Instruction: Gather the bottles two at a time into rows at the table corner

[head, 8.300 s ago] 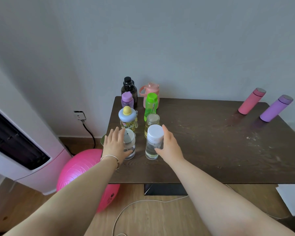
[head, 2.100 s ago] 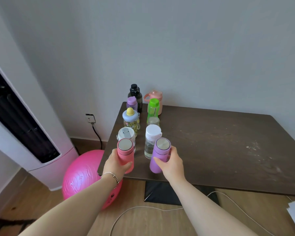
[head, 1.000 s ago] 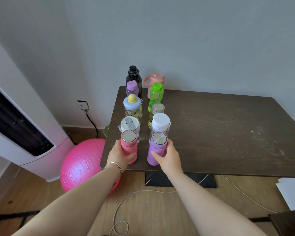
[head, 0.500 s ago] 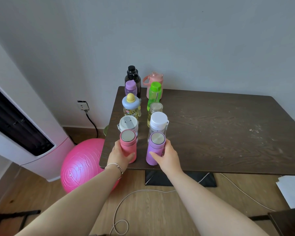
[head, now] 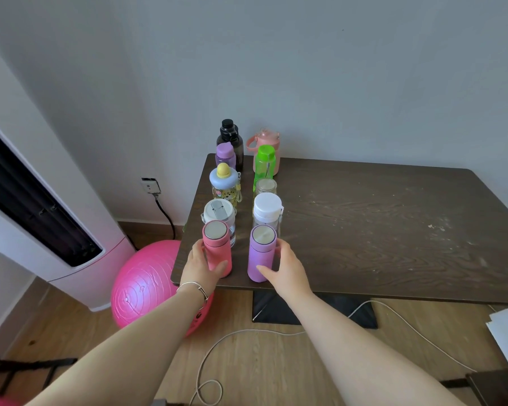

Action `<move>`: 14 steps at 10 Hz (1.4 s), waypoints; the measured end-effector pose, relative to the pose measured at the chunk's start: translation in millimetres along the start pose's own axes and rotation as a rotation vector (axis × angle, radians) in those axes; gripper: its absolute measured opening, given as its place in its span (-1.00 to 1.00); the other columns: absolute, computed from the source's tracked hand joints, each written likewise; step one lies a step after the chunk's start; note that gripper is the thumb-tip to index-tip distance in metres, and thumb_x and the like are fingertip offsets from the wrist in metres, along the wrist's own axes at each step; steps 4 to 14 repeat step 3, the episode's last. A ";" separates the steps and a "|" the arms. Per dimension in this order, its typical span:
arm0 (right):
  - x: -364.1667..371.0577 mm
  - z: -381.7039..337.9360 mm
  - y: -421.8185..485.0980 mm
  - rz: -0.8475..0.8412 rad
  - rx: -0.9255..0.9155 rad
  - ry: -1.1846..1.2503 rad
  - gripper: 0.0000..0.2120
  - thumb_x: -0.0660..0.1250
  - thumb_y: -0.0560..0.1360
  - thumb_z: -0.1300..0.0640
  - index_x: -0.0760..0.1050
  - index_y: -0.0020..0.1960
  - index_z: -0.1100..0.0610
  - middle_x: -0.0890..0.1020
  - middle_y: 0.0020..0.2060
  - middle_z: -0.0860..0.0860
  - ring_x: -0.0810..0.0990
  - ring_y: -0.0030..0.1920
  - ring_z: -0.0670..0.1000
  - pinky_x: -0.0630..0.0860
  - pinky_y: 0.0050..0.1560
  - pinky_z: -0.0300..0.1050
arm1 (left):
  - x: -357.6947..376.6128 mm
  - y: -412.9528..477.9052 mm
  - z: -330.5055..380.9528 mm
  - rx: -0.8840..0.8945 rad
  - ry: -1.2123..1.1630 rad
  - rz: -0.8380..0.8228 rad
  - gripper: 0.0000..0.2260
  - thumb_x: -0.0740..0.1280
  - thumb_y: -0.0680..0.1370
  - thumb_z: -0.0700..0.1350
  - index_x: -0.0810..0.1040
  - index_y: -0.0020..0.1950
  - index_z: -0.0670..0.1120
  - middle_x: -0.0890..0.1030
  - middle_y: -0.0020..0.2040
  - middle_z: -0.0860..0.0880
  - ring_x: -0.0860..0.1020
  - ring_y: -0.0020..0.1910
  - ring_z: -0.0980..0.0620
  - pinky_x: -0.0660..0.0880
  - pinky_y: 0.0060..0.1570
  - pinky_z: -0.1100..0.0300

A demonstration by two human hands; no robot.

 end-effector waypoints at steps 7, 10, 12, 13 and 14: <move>-53.5 7.0 -3.8 0.015 -0.141 -0.163 -0.27 0.37 0.50 -0.15 0.13 0.54 0.02 0.37 0.46 -0.02 0.38 0.42 0.02 0.44 0.28 -0.03 | -32.7 -15.1 45.3 0.075 -0.050 0.242 -0.29 0.45 0.44 0.11 0.21 0.49 -0.02 0.35 0.44 -0.07 0.39 0.36 -0.10 0.44 0.26 -0.06; -53.5 7.0 -3.8 0.015 -0.141 -0.163 -0.27 0.37 0.50 -0.15 0.13 0.54 0.02 0.37 0.46 -0.02 0.38 0.42 0.02 0.44 0.28 -0.03 | -32.7 -15.1 45.3 0.075 -0.050 0.242 -0.29 0.45 0.44 0.11 0.21 0.49 -0.02 0.35 0.44 -0.07 0.39 0.36 -0.10 0.44 0.26 -0.06; -53.5 7.0 -3.8 0.015 -0.141 -0.163 -0.27 0.37 0.50 -0.15 0.13 0.54 0.02 0.37 0.46 -0.02 0.38 0.42 0.02 0.44 0.28 -0.03 | -32.7 -15.1 45.3 0.075 -0.050 0.242 -0.29 0.45 0.44 0.11 0.21 0.49 -0.02 0.35 0.44 -0.07 0.39 0.36 -0.10 0.44 0.26 -0.06; -53.5 7.0 -3.8 0.015 -0.141 -0.163 -0.27 0.37 0.50 -0.15 0.13 0.54 0.02 0.37 0.46 -0.02 0.38 0.42 0.02 0.44 0.28 -0.03 | -32.7 -15.1 45.3 0.075 -0.050 0.242 -0.29 0.45 0.44 0.11 0.21 0.49 -0.02 0.35 0.44 -0.07 0.39 0.36 -0.10 0.44 0.26 -0.06; -53.5 7.0 -3.8 0.015 -0.141 -0.163 -0.27 0.37 0.50 -0.15 0.13 0.54 0.02 0.37 0.46 -0.02 0.38 0.42 0.02 0.44 0.28 -0.03 | -32.7 -15.1 45.3 0.075 -0.050 0.242 -0.29 0.45 0.44 0.11 0.21 0.49 -0.02 0.35 0.44 -0.07 0.39 0.36 -0.10 0.44 0.26 -0.06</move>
Point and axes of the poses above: each hand's wrist, its own y-axis towards the middle knuckle, its own x-axis out of the palm, z = x × y, the point moved 5 cm from there along y, towards the middle knuckle
